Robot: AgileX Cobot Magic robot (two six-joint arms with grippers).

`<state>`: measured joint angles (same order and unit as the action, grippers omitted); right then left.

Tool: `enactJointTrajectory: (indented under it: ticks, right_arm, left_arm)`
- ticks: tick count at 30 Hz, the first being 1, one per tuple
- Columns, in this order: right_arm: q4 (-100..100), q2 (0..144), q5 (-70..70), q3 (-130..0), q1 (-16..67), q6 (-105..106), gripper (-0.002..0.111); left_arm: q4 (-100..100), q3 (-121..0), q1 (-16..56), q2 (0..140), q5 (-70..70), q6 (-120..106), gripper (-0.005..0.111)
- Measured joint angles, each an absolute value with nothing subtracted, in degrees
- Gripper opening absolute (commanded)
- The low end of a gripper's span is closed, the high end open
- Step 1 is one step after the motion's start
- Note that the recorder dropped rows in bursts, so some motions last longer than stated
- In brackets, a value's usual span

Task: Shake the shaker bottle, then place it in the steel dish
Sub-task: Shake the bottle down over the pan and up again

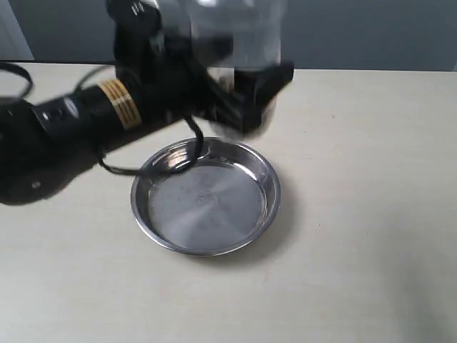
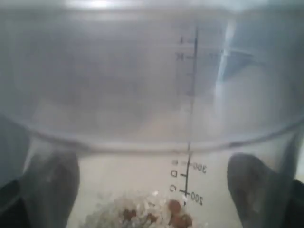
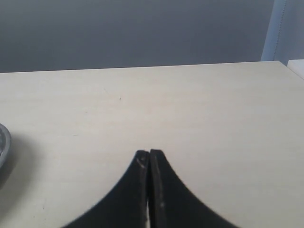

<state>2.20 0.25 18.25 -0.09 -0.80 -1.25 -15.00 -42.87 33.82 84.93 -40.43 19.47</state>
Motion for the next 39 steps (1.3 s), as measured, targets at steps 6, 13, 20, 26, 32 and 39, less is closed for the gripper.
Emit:
enactJointTrajectory:
  ticks: [6, 13, 20, 26, 32, 39]
  right_arm:
    - [2.20, 0.25, 18.25, -0.09, -0.80, -1.25, -0.001]
    - [2.20, 0.25, 18.25, -0.09, -0.80, -1.25, -0.001]
    - [2.20, 0.25, 18.25, -0.09, -0.80, -1.25, -0.001]
    - [2.20, 0.25, 18.25, -0.09, -0.80, -1.25, -0.001]
    - [2.20, 0.25, 18.25, -0.09, -0.80, -1.25, -0.001]
    - [2.20, 0.25, 18.25, -0.09, -0.80, -1.25, -0.001]
  left_arm:
    - [-16.10, -35.87, 33.82, 96.65, -37.06, 21.54, 0.000]
    - [-13.76, -42.44, 33.82, 86.52, -37.94, 17.91, 0.000]
    - [-15.08, -41.39, 33.82, 85.34, -37.79, 17.53, 0.000]
    - [-12.97, -36.84, 33.82, 93.17, -35.20, 16.65, 0.000]
    - [-11.40, -41.63, 33.82, 86.11, -39.34, 14.67, 0.000]
    - [-10.86, -38.89, 33.82, 91.45, -36.33, 12.85, 0.000]
